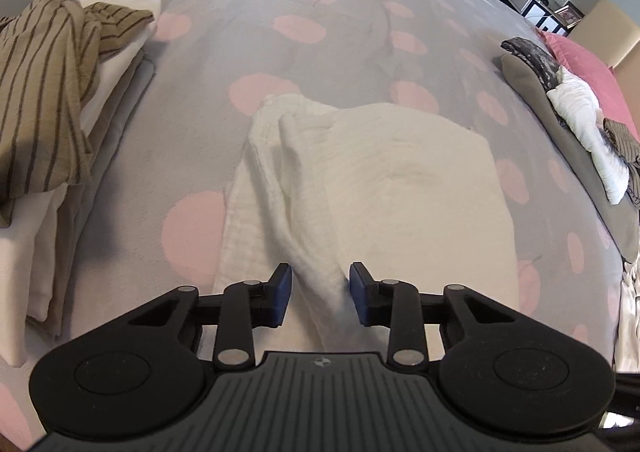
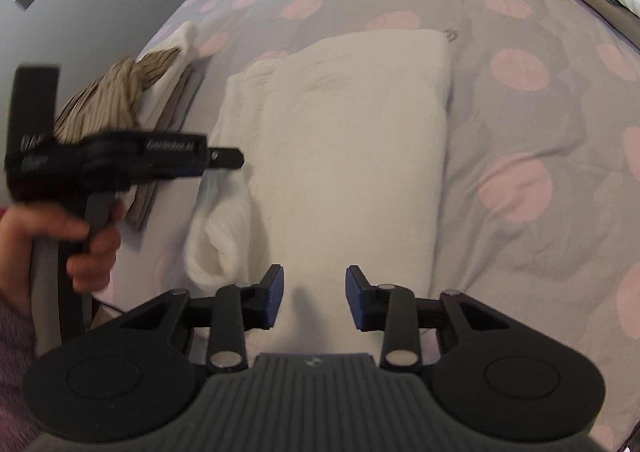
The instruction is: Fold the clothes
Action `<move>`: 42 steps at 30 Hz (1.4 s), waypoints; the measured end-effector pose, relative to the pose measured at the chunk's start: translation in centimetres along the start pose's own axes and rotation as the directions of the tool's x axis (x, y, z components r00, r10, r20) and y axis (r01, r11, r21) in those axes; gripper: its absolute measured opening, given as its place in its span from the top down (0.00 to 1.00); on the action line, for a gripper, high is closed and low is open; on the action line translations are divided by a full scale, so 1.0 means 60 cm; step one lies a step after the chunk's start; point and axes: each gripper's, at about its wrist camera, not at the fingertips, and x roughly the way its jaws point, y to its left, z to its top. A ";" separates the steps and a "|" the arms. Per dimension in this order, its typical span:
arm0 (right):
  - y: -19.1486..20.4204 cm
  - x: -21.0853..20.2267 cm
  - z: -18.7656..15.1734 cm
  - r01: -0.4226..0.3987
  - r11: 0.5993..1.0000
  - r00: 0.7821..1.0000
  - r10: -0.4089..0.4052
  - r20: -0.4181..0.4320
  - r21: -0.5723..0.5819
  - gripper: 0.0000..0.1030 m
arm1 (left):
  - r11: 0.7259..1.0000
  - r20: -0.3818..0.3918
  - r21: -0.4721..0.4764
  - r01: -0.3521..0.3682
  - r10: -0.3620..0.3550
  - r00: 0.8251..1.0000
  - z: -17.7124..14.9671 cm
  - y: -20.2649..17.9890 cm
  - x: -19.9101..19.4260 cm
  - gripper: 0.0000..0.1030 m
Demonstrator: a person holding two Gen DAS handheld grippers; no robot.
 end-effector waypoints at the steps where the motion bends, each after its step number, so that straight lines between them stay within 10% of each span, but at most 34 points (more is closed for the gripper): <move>1: 0.005 0.004 -0.006 -0.006 1.000 1.000 0.006 -0.004 -0.015 0.65 | 1.000 0.000 -0.001 -0.009 0.009 1.000 -0.002 0.003 -0.001 0.71; 18: 0.007 0.028 -0.013 0.015 0.998 1.000 -0.017 -0.019 -0.062 0.66 | 0.991 -0.037 -0.044 0.125 -0.126 0.991 -0.063 0.057 -0.024 0.57; 21: 0.007 0.027 -0.013 0.024 0.997 1.000 -0.025 -0.010 -0.067 0.66 | 0.994 -0.027 0.004 0.110 -0.110 0.994 -0.067 0.042 -0.028 0.60; 26: -0.008 0.019 -0.013 0.058 0.997 0.998 -0.057 0.021 -0.051 0.66 | 0.995 -0.012 0.095 0.041 -0.040 0.999 -0.077 0.018 -0.036 0.95; 42: -0.037 0.024 -0.037 0.066 0.997 0.997 -0.067 -0.031 -0.033 0.60 | 0.993 0.005 0.093 -0.067 0.067 0.998 -0.066 0.044 -0.039 0.96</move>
